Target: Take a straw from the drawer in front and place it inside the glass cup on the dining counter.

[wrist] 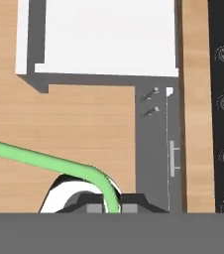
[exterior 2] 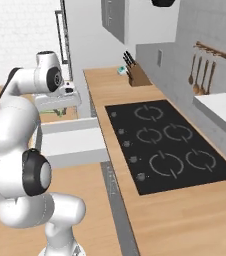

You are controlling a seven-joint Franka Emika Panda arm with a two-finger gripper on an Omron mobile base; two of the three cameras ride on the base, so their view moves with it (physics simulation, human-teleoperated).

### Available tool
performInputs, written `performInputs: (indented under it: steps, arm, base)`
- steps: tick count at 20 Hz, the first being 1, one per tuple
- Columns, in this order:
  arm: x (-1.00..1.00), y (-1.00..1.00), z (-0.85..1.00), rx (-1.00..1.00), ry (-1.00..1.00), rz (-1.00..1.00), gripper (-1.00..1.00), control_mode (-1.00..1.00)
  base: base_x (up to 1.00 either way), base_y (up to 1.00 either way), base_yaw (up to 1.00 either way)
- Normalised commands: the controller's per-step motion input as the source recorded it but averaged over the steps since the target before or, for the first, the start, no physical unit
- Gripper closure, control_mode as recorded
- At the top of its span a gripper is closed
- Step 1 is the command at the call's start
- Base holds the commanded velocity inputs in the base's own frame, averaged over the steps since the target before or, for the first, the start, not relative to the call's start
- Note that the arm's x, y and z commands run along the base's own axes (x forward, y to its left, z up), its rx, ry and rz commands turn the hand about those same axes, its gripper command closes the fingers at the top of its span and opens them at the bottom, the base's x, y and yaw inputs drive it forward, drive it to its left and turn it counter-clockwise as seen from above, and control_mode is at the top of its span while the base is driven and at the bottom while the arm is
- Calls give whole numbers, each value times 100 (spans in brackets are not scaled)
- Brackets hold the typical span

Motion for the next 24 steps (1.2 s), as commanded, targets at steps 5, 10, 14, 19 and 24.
performInputs:
  steps: [5, 10, 14, 19, 24]
  arm:
    - [0, 0, 0, 0, 0, 0, 100, 100]
    - [0, 0, 0, 0, 0, 0, 100, 100]
    - [0, 0, 0, 0, 0, 0, 100, 100]
    - [0, 0, 0, 0, 0, 0, 100, 100]
    - [0, 0, 0, 0, 0, 0, 100, 100]
  base:
    - [-81, 99, 7]
    - [-18, 100, 7]
    - [10, 96, 22]
    - [89, 60, 25]
    - [100, 33, 19]
